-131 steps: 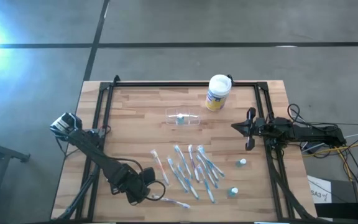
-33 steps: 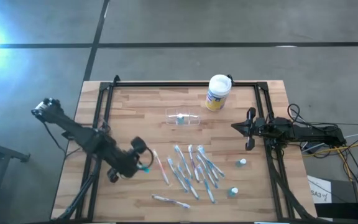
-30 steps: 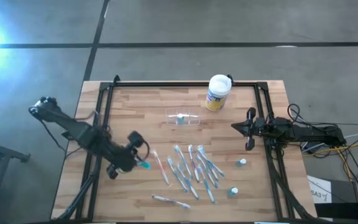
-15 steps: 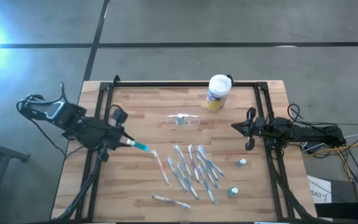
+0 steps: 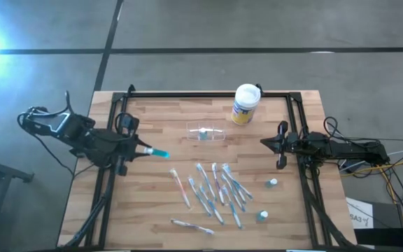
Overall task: Pick & Place toothbrushing station
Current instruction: Put the blue mouthwash bottle into the transparent toothbrush holder
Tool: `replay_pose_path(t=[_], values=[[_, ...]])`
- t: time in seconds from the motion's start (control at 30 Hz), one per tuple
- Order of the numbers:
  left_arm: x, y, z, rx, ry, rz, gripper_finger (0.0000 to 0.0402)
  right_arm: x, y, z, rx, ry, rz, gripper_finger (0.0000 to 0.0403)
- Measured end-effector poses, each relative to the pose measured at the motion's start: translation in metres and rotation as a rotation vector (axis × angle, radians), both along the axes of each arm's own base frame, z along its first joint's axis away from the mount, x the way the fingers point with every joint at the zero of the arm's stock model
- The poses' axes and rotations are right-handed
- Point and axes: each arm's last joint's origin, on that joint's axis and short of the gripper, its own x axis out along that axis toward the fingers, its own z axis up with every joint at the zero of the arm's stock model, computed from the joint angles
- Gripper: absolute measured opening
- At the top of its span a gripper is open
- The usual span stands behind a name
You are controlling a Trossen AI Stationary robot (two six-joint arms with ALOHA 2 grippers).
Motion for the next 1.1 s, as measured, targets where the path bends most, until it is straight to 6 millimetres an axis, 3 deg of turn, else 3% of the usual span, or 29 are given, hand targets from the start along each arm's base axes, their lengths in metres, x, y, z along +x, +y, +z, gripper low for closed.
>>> replay_pose_path(t=[0.3, 0.53, 0.73, 0.87, 1.1], values=[[0.002, 0.007, 0.000, -0.033, -0.003, 0.075, 0.0098, 0.000, 0.000, 0.000, 0.000, 0.000, 0.000, 0.0008], [0.014, 0.017, 0.000, -0.165, -0.034, 0.256, 0.0098, 0.000, 0.000, 0.000, 0.000, 0.000, 0.000, 0.0008], [0.049, 0.033, 0.001, -0.240, -0.115, 0.317, 0.0098, 0.000, 0.000, 0.000, -0.003, -0.001, 0.001, 0.0008], [0.080, 0.047, -0.006, -0.287, -0.076, 0.365, 0.0098, 0.000, 0.000, 0.000, -0.003, -0.001, 0.001, 0.0008], [0.140, 0.082, 0.003, -0.304, -0.030, 0.397, 0.0098, 0.000, 0.000, 0.000, -0.027, 0.006, 0.000, 0.0008]])
